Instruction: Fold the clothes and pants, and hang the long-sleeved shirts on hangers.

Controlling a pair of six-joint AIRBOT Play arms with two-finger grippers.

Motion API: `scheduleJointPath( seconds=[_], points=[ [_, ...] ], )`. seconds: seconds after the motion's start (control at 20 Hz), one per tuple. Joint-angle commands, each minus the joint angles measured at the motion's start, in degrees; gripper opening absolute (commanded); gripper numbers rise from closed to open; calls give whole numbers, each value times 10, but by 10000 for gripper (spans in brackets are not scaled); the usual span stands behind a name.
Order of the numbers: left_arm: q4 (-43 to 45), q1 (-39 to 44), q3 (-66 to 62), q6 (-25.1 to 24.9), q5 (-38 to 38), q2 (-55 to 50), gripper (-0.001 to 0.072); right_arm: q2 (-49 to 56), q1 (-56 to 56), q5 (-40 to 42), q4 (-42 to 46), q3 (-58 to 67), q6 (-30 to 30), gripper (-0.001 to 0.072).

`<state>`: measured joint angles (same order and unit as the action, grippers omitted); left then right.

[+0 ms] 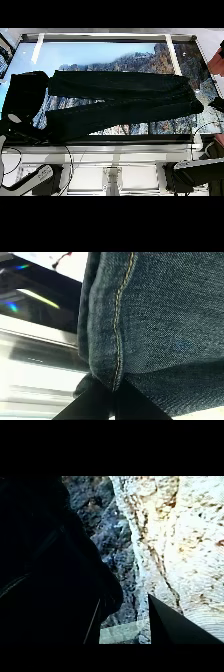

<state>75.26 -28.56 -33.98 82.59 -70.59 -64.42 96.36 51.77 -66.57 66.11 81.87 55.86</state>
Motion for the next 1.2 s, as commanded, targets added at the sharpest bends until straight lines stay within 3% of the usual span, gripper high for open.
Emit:
scheduleJointPath(
  seconds=[0.0,0.15,0.25,0.35,0.4,0.55,0.7,0.95,1.0,1.05,1.15],
  points=[
    [58,2,-38,43,12,37,37,0,0,1,27,1,2,326],
    [77,2,-87,51,43,81,37,1,0,-15,50,0,4,336],
    [79,2,-109,51,50,93,36,1,-1,-26,19,0,-11,344],
    [79,2,-113,51,55,93,37,8,-10,-72,-30,1,-33,442],
    [80,2,-113,51,56,92,37,17,-19,-111,-42,1,-61,445],
    [87,2,-113,51,57,85,37,47,-49,-183,-46,1,-134,444],
    [87,2,-113,51,52,83,37,69,-62,-187,-43,1,-146,440],
    [84,2,-113,51,47,83,37,80,-59,-260,-11,1,-178,436],
    [80,2,-113,51,45,83,37,80,-54,-274,-16,1,-177,427],
    [78,2,-113,51,44,83,37,80,-49,-292,-18,1,-177,373],
    [73,2,-113,51,39,83,37,80,-41,-307,-14,0,-176,359]
  ],
)
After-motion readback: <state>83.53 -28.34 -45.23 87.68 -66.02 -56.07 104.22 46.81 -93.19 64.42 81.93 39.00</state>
